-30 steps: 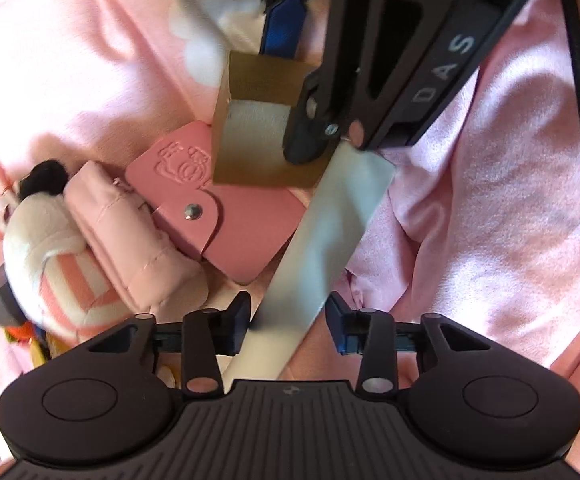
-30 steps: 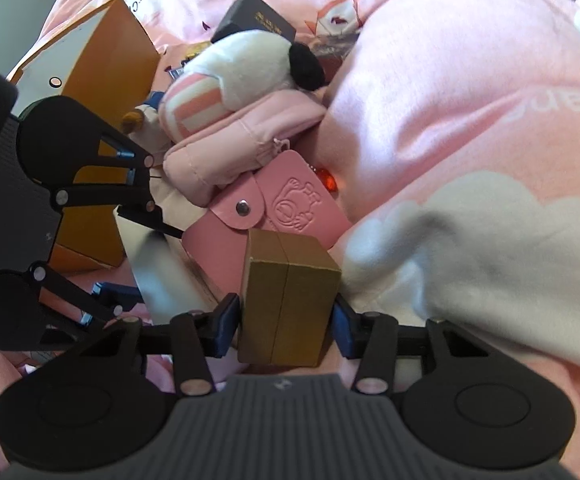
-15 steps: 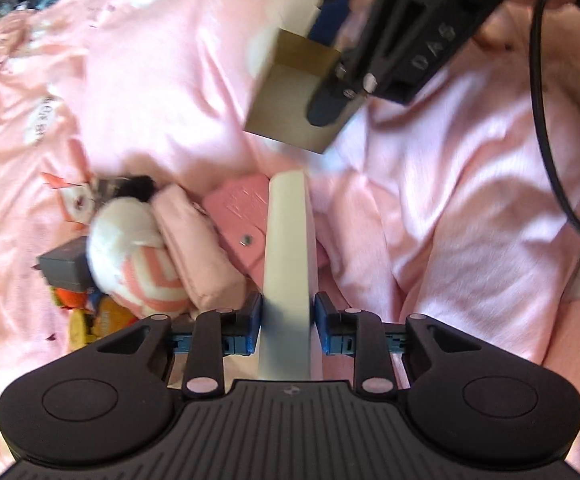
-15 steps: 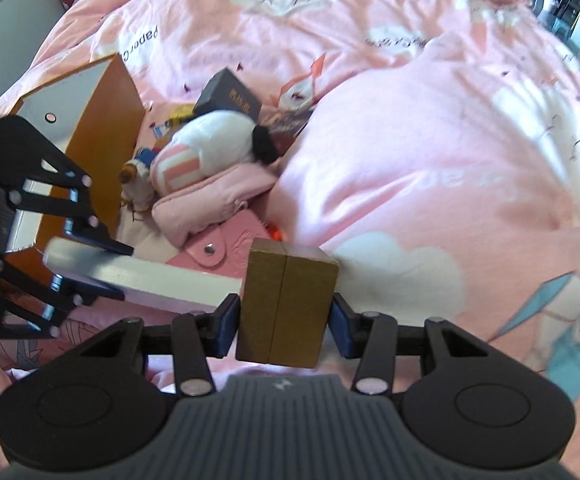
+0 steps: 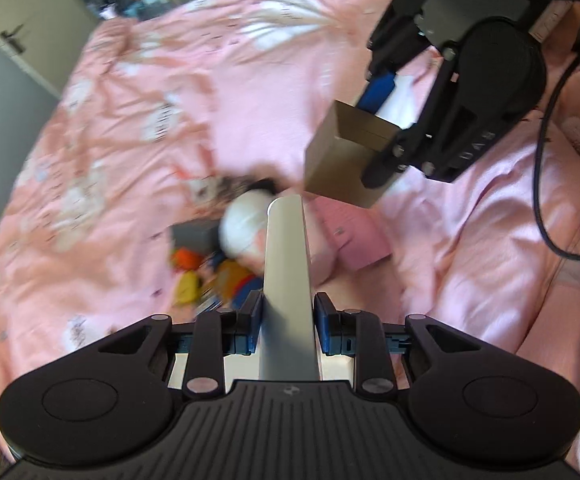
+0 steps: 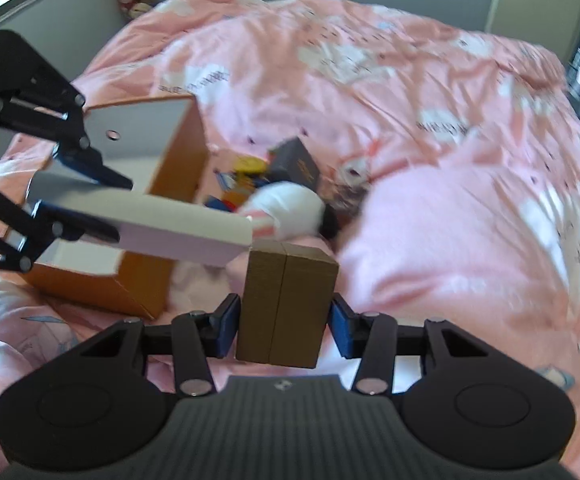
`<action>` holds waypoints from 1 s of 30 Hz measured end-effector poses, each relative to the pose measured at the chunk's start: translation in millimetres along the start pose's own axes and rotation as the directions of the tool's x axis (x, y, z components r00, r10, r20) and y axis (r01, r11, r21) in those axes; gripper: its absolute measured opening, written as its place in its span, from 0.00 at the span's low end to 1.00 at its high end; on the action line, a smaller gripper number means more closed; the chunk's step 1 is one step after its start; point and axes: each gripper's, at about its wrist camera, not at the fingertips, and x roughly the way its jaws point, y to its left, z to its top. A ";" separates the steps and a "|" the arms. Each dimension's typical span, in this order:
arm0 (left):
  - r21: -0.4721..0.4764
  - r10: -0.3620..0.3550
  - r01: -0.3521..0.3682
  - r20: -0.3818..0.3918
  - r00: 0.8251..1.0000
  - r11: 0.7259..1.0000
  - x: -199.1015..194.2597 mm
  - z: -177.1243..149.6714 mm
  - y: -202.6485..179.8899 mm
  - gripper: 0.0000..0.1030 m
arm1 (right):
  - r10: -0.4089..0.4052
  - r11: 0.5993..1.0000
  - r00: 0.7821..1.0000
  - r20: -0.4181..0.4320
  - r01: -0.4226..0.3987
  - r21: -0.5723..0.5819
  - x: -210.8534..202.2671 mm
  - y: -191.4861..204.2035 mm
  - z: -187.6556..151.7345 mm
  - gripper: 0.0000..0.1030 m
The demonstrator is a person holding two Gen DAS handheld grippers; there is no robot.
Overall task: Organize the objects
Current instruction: 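Grasp the white power bank with the left gripper while the right gripper grasps the tan box, then carry the power bank and tan box into the orange box with both grippers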
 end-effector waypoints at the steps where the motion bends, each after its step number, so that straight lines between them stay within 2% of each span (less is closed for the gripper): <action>1: -0.014 0.015 -0.015 -0.007 1.000 1.000 -5.1 -6.2 3.6 0.30 | 0.022 1.000 1.000 0.009 -0.022 -0.017 -0.7 7.0 5.5 0.48; 6: -0.100 0.058 -0.065 -0.064 0.996 0.993 -22.9 -42.3 16.8 0.30 | 0.120 0.987 0.992 0.029 -0.117 -0.111 6.5 47.3 34.9 0.48; 9: -0.136 0.088 -0.102 -0.106 0.990 0.985 -17.3 -63.4 22.3 0.30 | 0.157 0.974 0.987 0.019 -0.152 -0.171 18.7 73.4 51.5 0.48; 12: -0.146 0.090 -0.109 -0.131 0.987 0.983 -3.0 -79.7 27.5 0.30 | 0.197 0.954 0.980 -0.012 -0.194 -0.227 33.4 97.9 66.5 0.48; 15: -0.095 0.109 -0.125 -0.153 0.982 0.988 20.9 -88.6 32.4 0.30 | 0.224 0.932 0.973 -0.062 -0.232 -0.280 54.7 118.0 81.4 0.48; 18: -0.064 0.135 -0.147 -0.167 0.977 0.987 48.4 -96.2 44.3 0.31 | 0.217 0.916 0.970 -0.114 -0.242 -0.318 81.5 133.1 96.9 0.48; 22: 0.030 0.178 -0.176 -0.175 0.968 0.984 79.2 -107.9 56.3 0.31 | 0.197 0.885 0.966 -0.166 -0.248 -0.393 113.1 144.1 112.9 0.48; 27: 0.148 0.245 -0.221 -0.164 0.956 0.964 107.5 -124.2 68.2 0.31 | 0.145 0.835 0.969 -0.201 -0.228 -0.500 144.3 152.1 128.5 0.48; 30: 0.199 0.282 -0.249 -0.158 0.946 0.948 120.7 -136.0 71.4 0.31 | 0.117 0.825 0.967 -0.226 -0.221 -0.520 162.6 152.4 136.4 0.48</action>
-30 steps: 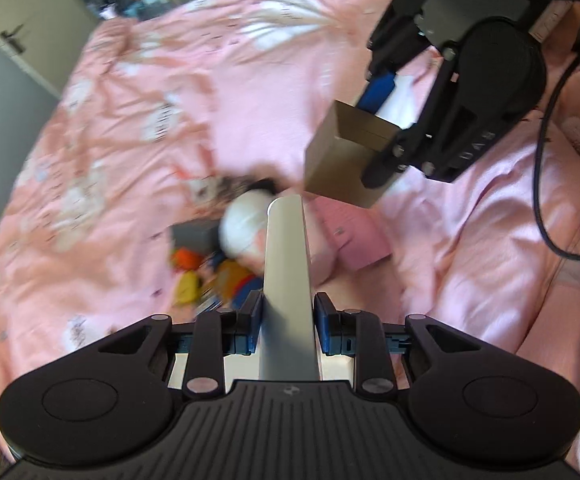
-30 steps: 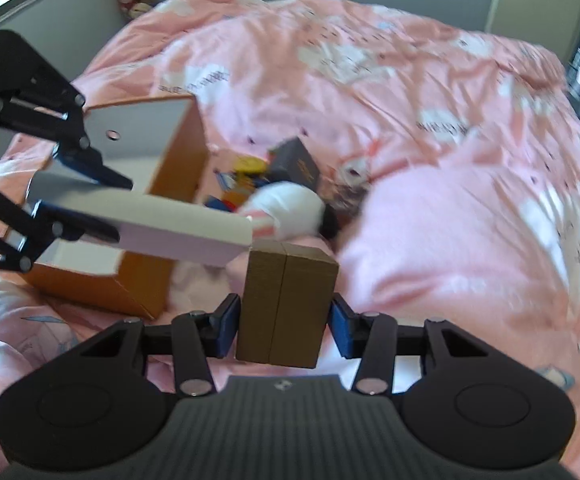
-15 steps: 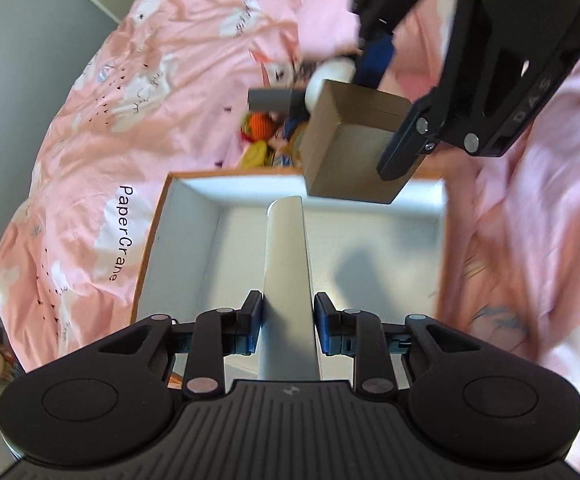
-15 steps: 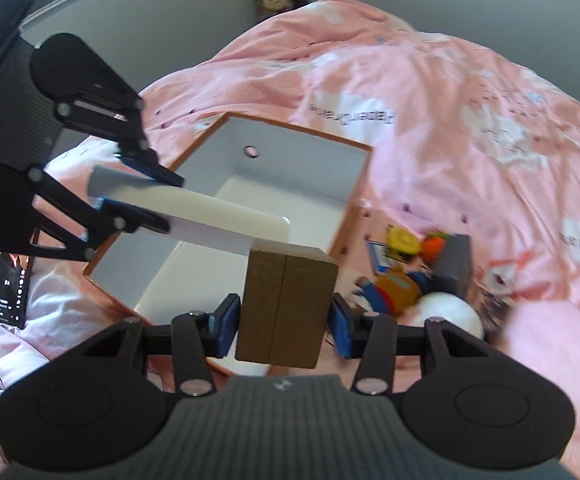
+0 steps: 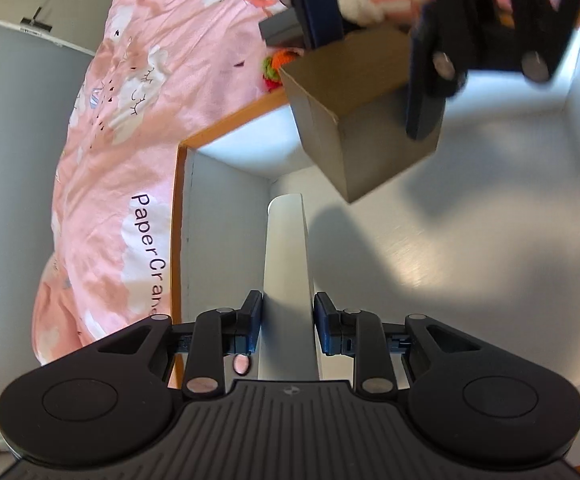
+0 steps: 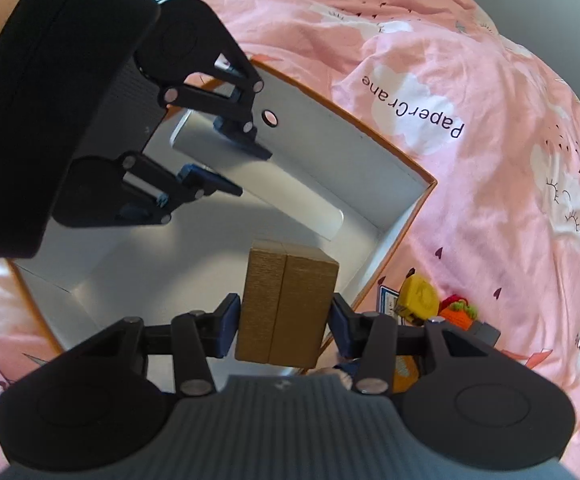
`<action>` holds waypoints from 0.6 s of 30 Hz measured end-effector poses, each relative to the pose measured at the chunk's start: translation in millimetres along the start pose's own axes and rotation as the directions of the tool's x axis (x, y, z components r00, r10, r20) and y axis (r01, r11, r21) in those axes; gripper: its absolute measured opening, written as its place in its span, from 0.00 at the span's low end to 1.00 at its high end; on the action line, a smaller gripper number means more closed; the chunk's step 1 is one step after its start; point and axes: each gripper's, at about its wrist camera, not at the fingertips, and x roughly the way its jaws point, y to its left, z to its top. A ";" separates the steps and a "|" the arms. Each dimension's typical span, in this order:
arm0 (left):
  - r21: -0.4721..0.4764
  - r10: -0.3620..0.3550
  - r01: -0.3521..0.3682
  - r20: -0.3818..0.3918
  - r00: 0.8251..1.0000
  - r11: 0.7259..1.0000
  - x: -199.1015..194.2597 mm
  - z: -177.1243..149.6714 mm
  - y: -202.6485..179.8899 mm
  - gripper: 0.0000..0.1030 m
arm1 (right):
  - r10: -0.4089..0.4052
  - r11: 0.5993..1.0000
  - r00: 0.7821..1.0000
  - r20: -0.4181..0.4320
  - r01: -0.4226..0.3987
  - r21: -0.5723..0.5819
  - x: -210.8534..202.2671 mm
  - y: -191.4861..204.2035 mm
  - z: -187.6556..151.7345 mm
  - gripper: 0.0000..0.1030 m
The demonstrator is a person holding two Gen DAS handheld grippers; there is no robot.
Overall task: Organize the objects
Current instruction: 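Carry the power bank and tan box into the orange box with both grippers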
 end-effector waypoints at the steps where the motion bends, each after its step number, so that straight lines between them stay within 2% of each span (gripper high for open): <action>1: 0.030 0.020 -0.020 0.002 1.000 0.999 3.8 -3.0 -3.6 0.31 | 0.000 1.000 1.000 -0.005 0.000 -0.007 3.6 -2.5 1.1 0.48; 7: 0.112 0.096 -0.098 0.020 0.995 0.989 14.2 -18.4 -18.0 0.31 | -0.009 1.000 1.000 -0.029 0.009 -0.029 24.2 -5.0 8.7 0.48; 13: 0.115 0.108 -0.107 -0.004 0.994 0.988 15.5 -22.4 -22.5 0.31 | 0.012 0.999 0.999 -0.051 -0.013 -0.030 35.9 -2.8 8.5 0.46; 18: 0.051 -0.007 0.009 -0.055 0.998 0.999 13.4 -19.4 -23.5 0.34 | 0.003 0.999 0.998 -0.064 -0.006 -0.042 36.6 0.6 7.3 0.45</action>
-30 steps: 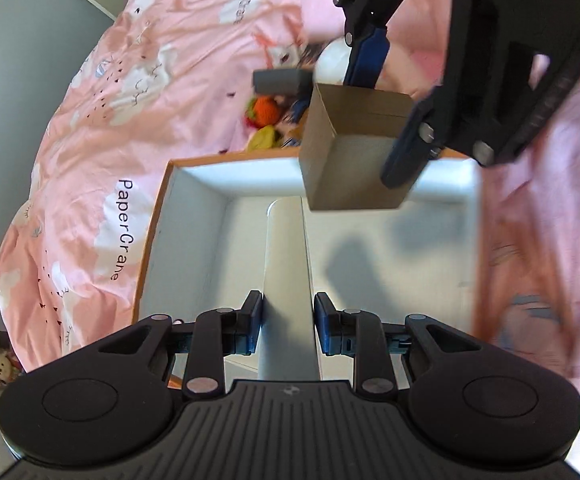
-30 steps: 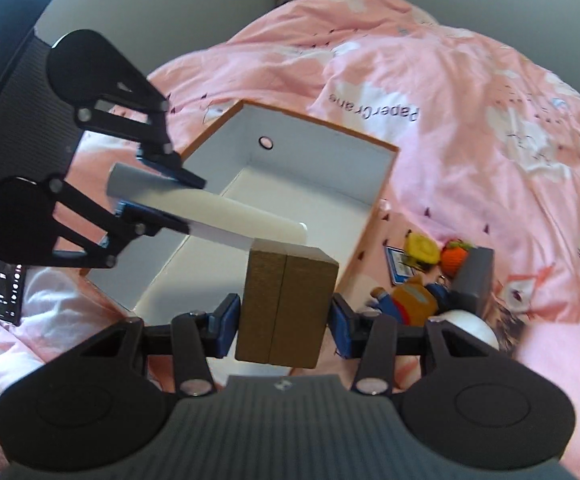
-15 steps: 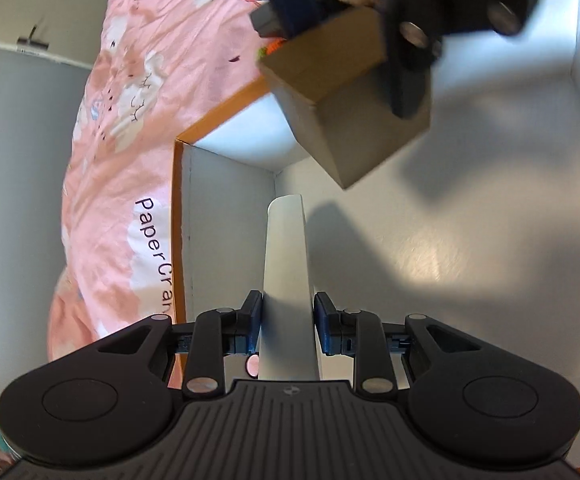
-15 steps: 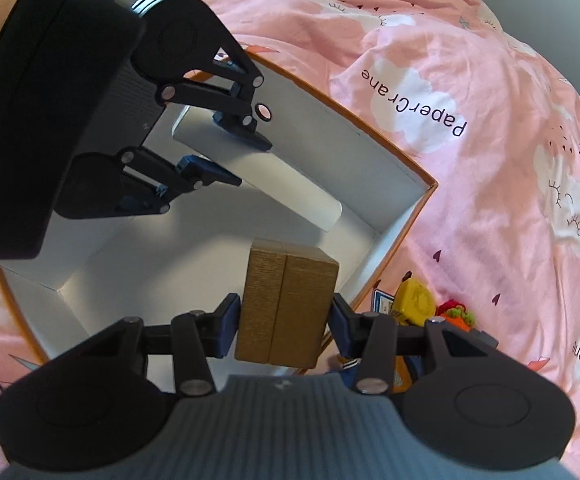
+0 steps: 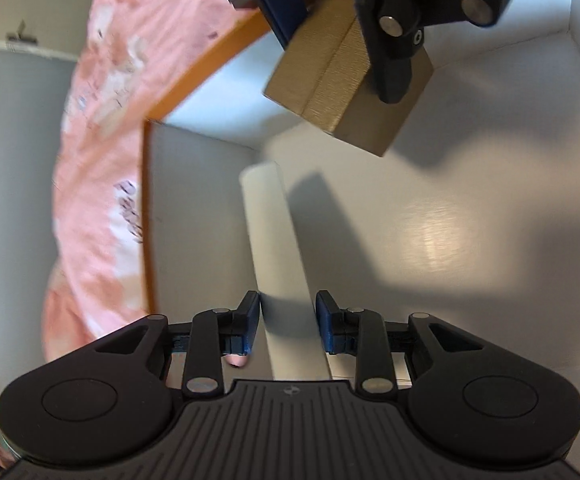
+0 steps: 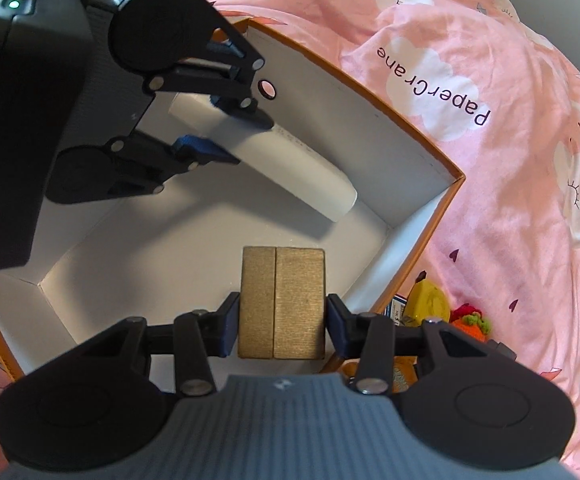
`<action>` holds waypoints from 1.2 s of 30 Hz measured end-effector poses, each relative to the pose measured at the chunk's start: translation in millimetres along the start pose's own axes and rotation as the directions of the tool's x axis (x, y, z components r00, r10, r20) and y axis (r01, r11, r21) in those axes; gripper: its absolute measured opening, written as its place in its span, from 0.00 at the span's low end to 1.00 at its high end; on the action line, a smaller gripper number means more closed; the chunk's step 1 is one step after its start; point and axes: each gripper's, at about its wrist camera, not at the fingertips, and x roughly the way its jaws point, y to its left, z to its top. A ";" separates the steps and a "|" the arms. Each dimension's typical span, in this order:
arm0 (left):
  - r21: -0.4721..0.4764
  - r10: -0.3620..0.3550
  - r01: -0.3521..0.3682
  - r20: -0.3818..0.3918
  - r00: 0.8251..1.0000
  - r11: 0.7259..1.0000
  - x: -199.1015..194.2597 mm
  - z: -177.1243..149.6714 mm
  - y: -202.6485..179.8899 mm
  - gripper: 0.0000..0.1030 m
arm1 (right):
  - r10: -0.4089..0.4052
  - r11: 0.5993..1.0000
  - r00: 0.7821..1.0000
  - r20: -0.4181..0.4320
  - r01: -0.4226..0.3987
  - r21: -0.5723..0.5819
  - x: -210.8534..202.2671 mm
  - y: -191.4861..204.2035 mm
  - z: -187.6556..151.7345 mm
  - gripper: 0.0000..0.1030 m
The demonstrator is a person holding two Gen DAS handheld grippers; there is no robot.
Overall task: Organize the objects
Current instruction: 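Carry the power bank and tan box into the orange box with both grippers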
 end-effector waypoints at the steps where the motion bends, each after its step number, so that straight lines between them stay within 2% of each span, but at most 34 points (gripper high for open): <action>1: -0.031 -0.041 0.040 -0.009 0.999 0.999 0.2 -0.9 2.1 0.35 | -0.001 1.000 1.000 0.001 0.001 -0.006 -1.0 1.1 -0.5 0.45; 3: -0.093 -0.112 0.109 -0.027 0.993 0.990 0.6 -1.9 6.4 0.36 | -0.004 1.000 1.000 0.002 0.004 -0.021 -1.1 2.6 -0.6 0.45; 7: -0.180 -0.149 0.143 -0.022 0.989 0.973 -2.5 -7.2 14.9 0.38 | -0.004 0.999 1.000 0.007 0.004 -0.050 -2.5 4.2 -2.3 0.45; 10: -0.285 -0.223 0.217 0.009 0.975 0.934 -7.7 -12.3 31.4 0.48 | -0.005 0.995 1.000 0.022 0.007 -0.095 -5.0 7.2 -3.9 0.45; 12: -0.336 -0.243 0.243 0.042 0.969 0.910 -13.0 -16.1 42.2 0.61 | 0.000 0.991 1.000 0.028 0.003 -0.131 -6.1 7.7 -5.8 0.45; 14: -0.355 -0.241 0.246 0.058 0.969 0.902 -16.3 -19.2 48.2 0.61 | 0.007 0.987 1.000 0.024 -0.003 -0.158 -8.1 7.0 -5.7 0.45; 22: -0.323 -0.229 0.220 0.011 0.973 0.921 1.8 -9.8 40.7 0.63 | 0.003 0.980 1.000 -0.006 -0.005 -0.198 -6.1 7.3 2.3 0.45; 23: -0.324 -0.223 0.212 0.002 0.975 0.922 3.2 -10.4 39.7 0.57 | 0.000 0.979 1.000 -0.009 -0.002 -0.203 -5.0 8.3 2.6 0.45; 24: -0.333 -0.213 0.201 0.000 0.977 0.921 5.0 -11.3 40.6 0.40 | -0.002 0.979 1.000 -0.012 -0.001 -0.205 -4.0 9.5 3.1 0.45; 26: -0.340 -0.186 0.183 0.023 0.982 0.922 1.8 -14.5 40.6 0.30 | -0.003 0.979 1.000 -0.017 -0.001 -0.202 -3.6 11.6 1.4 0.45; 28: -0.302 -0.154 0.161 0.046 0.987 0.940 -2.0 -15.6 35.1 0.28 | -0.008 0.980 1.000 -0.021 0.003 -0.198 -1.8 11.4 1.1 0.45; 32: -0.152 -0.080 0.090 0.068 0.994 0.984 -8.6 -11.0 10.6 0.28 | -0.001 0.984 1.000 -0.021 -0.003 -0.176 -5.0 8.5 0.5 0.45; 34: -0.078 -0.062 0.068 0.078 0.995 0.995 -11.0 -8.4 0.7 0.28 | 0.007 0.987 1.000 -0.022 -0.011 -0.162 -8.7 7.3 -0.3 0.45; 36: -0.051 -0.065 0.069 0.069 0.995 0.996 -11.3 -6.1 -4.2 0.35 | 0.021 0.988 0.999 -0.027 -0.025 -0.151 -11.7 7.2 -2.1 0.45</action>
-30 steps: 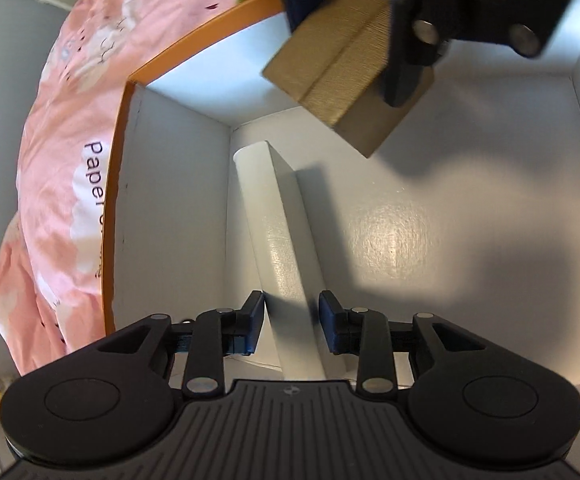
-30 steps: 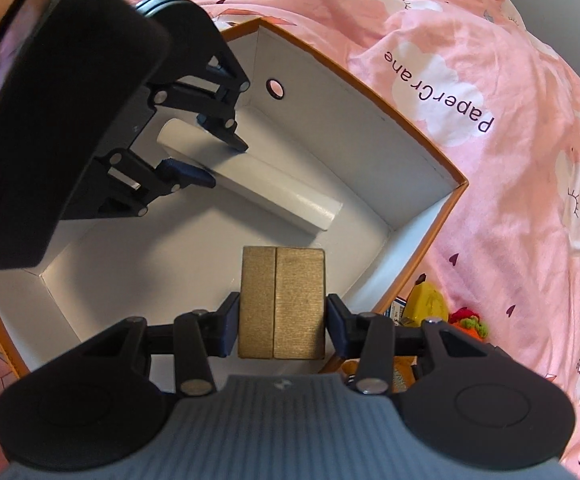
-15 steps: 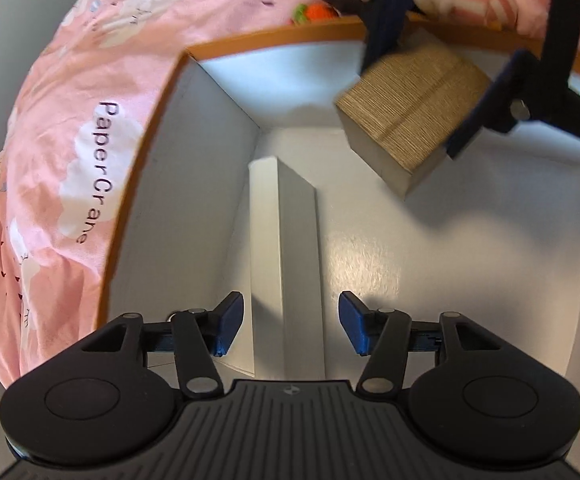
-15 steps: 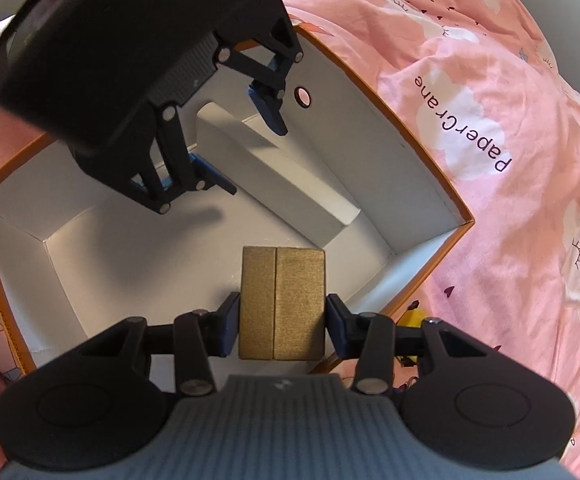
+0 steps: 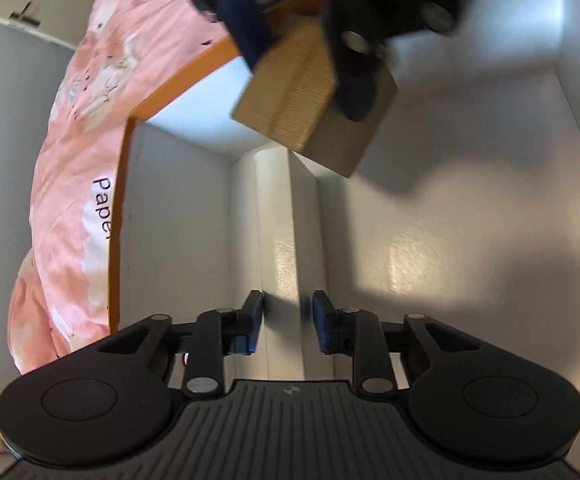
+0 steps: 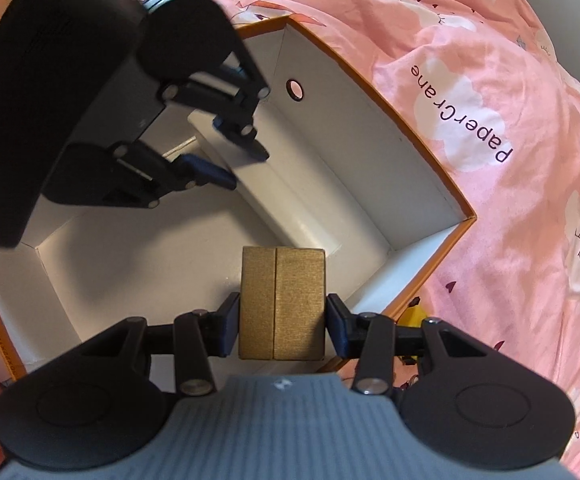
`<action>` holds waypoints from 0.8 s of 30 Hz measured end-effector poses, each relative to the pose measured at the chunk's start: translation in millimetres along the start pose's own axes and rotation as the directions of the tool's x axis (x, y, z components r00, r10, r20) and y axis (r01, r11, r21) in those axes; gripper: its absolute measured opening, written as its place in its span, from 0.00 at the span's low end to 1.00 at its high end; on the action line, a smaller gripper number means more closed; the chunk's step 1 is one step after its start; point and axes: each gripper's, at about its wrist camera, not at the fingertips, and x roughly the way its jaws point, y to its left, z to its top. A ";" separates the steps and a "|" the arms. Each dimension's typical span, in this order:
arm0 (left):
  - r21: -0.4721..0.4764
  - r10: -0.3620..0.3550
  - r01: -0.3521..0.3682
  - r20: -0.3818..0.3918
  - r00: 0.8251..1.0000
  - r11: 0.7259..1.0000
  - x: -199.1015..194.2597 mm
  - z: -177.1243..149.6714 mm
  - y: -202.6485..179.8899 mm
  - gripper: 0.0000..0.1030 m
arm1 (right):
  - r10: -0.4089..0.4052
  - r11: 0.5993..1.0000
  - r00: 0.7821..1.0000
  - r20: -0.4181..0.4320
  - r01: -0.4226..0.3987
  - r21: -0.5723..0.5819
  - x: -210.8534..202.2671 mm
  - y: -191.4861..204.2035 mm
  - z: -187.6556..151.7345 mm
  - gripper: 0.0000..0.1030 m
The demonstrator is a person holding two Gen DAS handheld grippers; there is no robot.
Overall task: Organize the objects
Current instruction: 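Carry the power bank and tan box into the orange box with both grippers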
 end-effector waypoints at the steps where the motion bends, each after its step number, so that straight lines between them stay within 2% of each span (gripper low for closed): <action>1: -0.005 -0.016 0.016 -0.003 1.000 1.000 -0.4 0.9 0.1 0.39 | 0.000 1.000 1.000 -0.002 0.000 -0.001 -1.1 1.3 -1.1 0.45; 3: -0.031 -0.064 0.063 -0.009 0.998 0.998 -2.9 2.8 2.3 0.48 | 0.002 1.000 1.000 -0.004 -0.002 -0.009 -2.7 4.3 -2.5 0.45; 6: -0.102 -0.167 0.167 0.001 0.986 0.981 -7.4 5.6 14.2 0.51 | 0.003 1.000 1.000 -0.011 -0.003 -0.019 -4.7 8.7 -4.1 0.45; 9: -0.184 -0.269 0.265 0.004 0.963 0.946 -7.0 4.2 23.4 0.48 | -0.002 1.000 1.000 -0.021 0.002 -0.028 -3.9 8.3 -2.8 0.45; 10: -0.204 -0.277 0.272 0.005 0.961 0.940 -6.2 4.2 25.2 0.48 | -0.001 1.000 1.000 -0.021 0.000 -0.030 -5.5 9.1 -4.2 0.45; 12: -0.232 -0.243 0.238 0.006 0.970 0.943 -5.1 3.8 27.8 0.49 | 0.003 0.999 1.000 -0.016 -0.004 -0.033 -10.6 11.3 -6.0 0.45; 13: -0.237 -0.224 0.220 0.008 0.975 0.946 -4.8 4.0 28.3 0.53 | 0.003 0.999 1.000 -0.011 -0.003 -0.036 -12.9 12.0 -7.3 0.45; 15: -0.229 -0.213 0.210 0.014 0.977 0.950 -3.8 6.1 26.9 0.69 | 0.001 0.999 1.000 -0.005 -0.002 -0.037 -17.9 14.4 -11.0 0.45; 16: -0.221 -0.212 0.211 0.018 0.977 0.952 -3.2 7.8 25.2 0.70 | 0.004 0.999 1.000 -0.004 -0.004 -0.038 -18.6 14.5 -11.9 0.45; 20: -0.181 -0.171 0.171 0.012 0.985 0.969 1.4 11.4 14.4 0.70 | 0.013 0.999 1.000 -0.011 -0.014 -0.051 -8.3 9.6 -8.7 0.45; 22: -0.187 -0.194 0.190 -0.002 0.981 0.964 7.4 12.9 16.1 0.70 | 0.011 0.998 1.000 -0.010 -0.012 -0.063 -1.1 4.9 -4.4 0.45; 24: -0.220 -0.214 0.204 -0.022 0.977 0.954 11.1 11.0 19.3 0.65 | 0.005 0.998 1.000 -0.011 -0.005 -0.059 0.8 2.7 -2.6 0.45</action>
